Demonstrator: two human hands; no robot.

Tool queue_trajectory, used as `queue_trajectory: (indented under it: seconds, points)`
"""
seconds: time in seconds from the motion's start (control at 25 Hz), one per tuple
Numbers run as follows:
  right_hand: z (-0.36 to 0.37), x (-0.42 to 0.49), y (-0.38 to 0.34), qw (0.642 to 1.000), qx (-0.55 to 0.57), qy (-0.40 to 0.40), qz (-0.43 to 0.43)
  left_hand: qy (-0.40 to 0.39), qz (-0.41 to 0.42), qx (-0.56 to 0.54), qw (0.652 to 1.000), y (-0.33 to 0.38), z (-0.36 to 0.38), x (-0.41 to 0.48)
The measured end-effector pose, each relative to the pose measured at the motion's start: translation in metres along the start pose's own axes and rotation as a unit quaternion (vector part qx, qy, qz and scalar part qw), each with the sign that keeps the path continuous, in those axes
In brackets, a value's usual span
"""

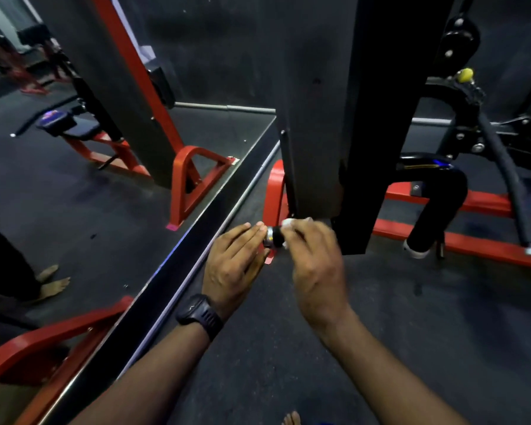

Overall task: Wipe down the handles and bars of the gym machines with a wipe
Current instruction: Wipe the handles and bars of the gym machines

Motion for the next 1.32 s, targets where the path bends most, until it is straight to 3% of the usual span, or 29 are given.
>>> queue_trajectory:
  seconds: [0.08, 0.24, 0.36, 0.52, 0.64, 0.8, 0.88, 1.0, 1.16, 1.32]
  points:
    - [0.001, -0.002, 0.003, 0.998, -0.017, -0.034, -0.058, 0.004, 0.004, -0.005, 1.0, 0.001, 0.001, 0.003]
    - [-0.002, 0.0, 0.008, 1.0, -0.005, -0.005, 0.004, 0.008, 0.023, -0.013, 1.0, -0.008, 0.0, 0.01]
    - [0.011, -0.003, -0.012, 0.997, -0.062, -0.016, -0.053, 0.001, 0.045, -0.037, 0.998, -0.015, 0.002, 0.008]
    - [-0.003, 0.001, 0.007, 0.993, -0.093, 0.044, 0.056, 0.0, 0.096, -0.056, 0.994, -0.027, 0.006, 0.012]
    - [0.008, -0.002, -0.005, 0.991, -0.109, 0.041, 0.065, 0.023, 0.137, -0.073, 0.988, -0.037, 0.01, 0.017]
    - [0.001, 0.013, -0.002, 0.975, -0.113, 0.074, 0.174, 0.011, 0.161, -0.093, 0.982, -0.046, 0.017, 0.023]
    - [0.007, 0.021, -0.015, 0.977, -0.133, 0.034, 0.163, 0.014, 0.173, -0.111, 0.979, -0.047, 0.018, 0.024]
    - [0.006, 0.035, -0.02, 0.97, -0.116, 0.051, 0.208, 0.018, 0.176, -0.124, 0.976, -0.048, 0.019, 0.025]
    - [0.02, 0.04, -0.025, 0.982, -0.128, -0.035, 0.134, 0.018, 0.171, -0.149, 0.974, -0.049, 0.02, 0.025]
    - [0.003, 0.048, -0.016, 0.973, -0.145, -0.021, 0.181, 0.017, 0.171, -0.154, 0.973, -0.048, 0.019, 0.027]
Point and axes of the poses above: each hand's wrist, its own x-axis towards the middle knuckle, its own z-axis out of the palm, y = z × x, the point moved 4 cm from there along x, towards the middle knuckle, and after that the axes turned 13 degrees about -y, right-handed, at the moved point
